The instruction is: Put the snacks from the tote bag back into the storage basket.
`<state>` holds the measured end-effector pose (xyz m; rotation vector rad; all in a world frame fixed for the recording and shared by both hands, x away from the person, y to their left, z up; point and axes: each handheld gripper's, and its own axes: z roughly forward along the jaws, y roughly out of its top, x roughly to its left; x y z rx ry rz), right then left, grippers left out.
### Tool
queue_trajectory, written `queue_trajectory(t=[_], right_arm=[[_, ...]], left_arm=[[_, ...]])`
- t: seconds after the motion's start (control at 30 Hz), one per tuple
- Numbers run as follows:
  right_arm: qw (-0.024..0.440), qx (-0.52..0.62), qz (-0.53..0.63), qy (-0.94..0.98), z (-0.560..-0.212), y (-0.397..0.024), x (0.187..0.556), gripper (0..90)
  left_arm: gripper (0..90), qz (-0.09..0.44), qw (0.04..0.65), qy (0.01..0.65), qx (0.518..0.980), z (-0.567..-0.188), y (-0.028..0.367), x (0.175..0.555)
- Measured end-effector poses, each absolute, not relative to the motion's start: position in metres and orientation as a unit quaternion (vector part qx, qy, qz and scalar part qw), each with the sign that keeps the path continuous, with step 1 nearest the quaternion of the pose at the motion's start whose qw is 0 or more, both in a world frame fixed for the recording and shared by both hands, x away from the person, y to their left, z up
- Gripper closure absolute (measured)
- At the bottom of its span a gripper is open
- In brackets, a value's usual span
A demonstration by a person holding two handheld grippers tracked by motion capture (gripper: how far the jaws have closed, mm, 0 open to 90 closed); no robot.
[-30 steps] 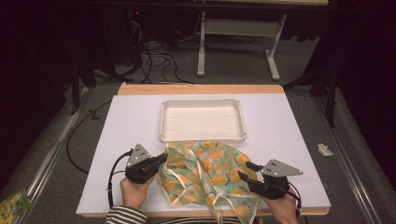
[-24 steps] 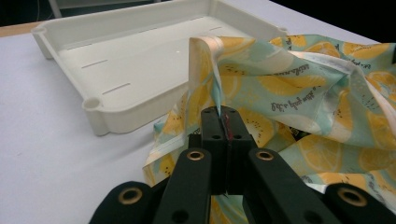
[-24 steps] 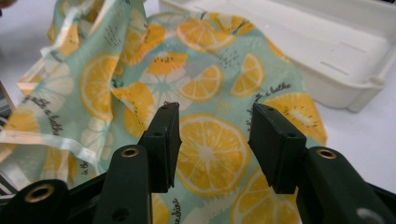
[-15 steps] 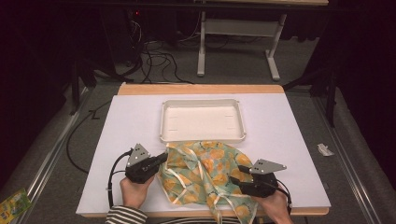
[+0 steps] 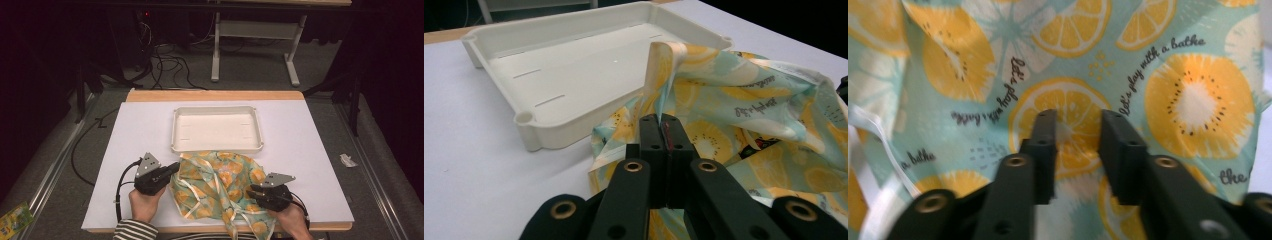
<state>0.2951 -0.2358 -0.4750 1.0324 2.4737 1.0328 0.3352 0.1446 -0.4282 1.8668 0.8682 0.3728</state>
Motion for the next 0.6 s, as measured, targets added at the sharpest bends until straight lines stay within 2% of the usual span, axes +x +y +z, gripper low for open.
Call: queue_trajectory(t=[0.13, 0.5, 0.53, 0.57, 0.6], right_arm=[[0.137, 0.351, 0.351, 0.857, -0.4754, -0.2372, 0.2948, 90.0], [0.145, 0.337, 0.347, 0.863, -0.4749, -0.2353, 0.2939, 90.0], [0.148, 0.336, 0.346, 0.864, -0.4749, -0.2349, 0.2936, 84.2], [0.146, 0.338, 0.348, 0.862, -0.4749, -0.2345, 0.2935, 74.6], [0.139, 0.339, 0.348, 0.863, -0.4744, -0.2344, 0.2938, 71.2]], left_arm=[[90.0, 0.153, 0.504, 0.358, 0.771, -0.4277, 0.1422, 0.336], [90.0, 0.153, 0.505, 0.355, 0.771, -0.4265, 0.1422, 0.3358], [90.0, 0.153, 0.505, 0.355, 0.771, -0.4265, 0.1422, 0.3358], [90.0, 0.154, 0.505, 0.354, 0.772, -0.4262, 0.1428, 0.3355], [90.0, 0.155, 0.504, 0.354, 0.772, -0.4262, 0.1429, 0.3355]])
